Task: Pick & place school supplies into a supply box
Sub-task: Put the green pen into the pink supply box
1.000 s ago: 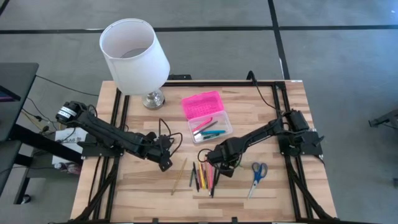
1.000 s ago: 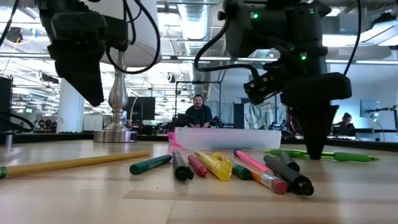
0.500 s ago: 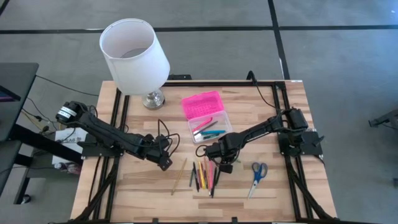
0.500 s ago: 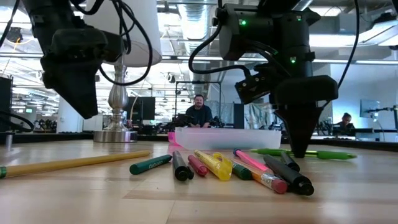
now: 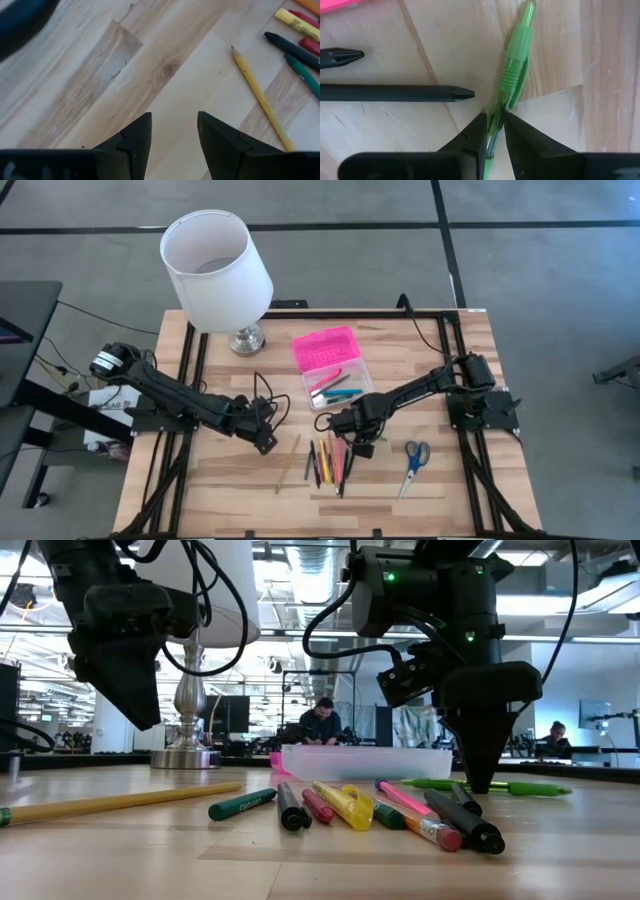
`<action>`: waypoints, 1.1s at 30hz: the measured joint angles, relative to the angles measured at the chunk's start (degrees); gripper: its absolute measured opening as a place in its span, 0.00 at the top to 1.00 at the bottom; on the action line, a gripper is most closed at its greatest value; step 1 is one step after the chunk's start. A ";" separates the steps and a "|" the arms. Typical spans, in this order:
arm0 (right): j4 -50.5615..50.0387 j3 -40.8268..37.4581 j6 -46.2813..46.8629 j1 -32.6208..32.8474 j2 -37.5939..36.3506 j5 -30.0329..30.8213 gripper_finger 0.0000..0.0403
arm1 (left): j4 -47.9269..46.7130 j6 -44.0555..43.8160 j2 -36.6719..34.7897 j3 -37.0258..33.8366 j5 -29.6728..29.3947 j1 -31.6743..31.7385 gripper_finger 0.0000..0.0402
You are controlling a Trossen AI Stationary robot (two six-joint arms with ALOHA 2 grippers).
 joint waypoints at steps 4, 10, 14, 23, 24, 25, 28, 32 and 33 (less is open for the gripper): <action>0.05 0.00 -0.02 -0.11 0.00 -2.20 0.85 | -0.08 2.34 0.00 0.00 -0.06 0.00 0.62; 0.16 0.00 0.81 -0.38 0.00 -3.39 0.85 | 0.10 5.05 0.00 0.00 -0.52 0.06 0.62; -0.05 -0.02 2.85 -0.61 0.02 -3.63 0.85 | 0.31 4.69 0.00 0.00 -0.51 0.07 0.62; -1.60 0.07 3.98 -1.88 0.13 -4.33 0.85 | 2.82 2.11 0.00 0.00 1.06 0.07 0.62; -1.90 0.11 3.90 -1.90 0.15 -4.43 0.85 | 3.23 1.28 0.00 0.00 1.09 0.07 0.62; -1.97 0.02 3.58 -1.90 0.15 -4.42 0.85 | 3.69 0.60 0.10 0.00 1.10 0.07 0.62; -0.89 -1.32 3.32 -1.90 -0.07 -4.29 0.85 | 4.81 -0.24 0.90 -0.06 1.11 0.01 0.62; 0.56 -3.00 3.11 -1.84 -0.33 -4.16 0.85 | 6.68 -1.43 3.08 -0.07 1.09 0.00 0.62; 0.93 -3.28 2.69 -1.65 -0.39 -3.99 0.85 | 7.61 -2.05 3.69 -0.07 1.80 0.00 0.62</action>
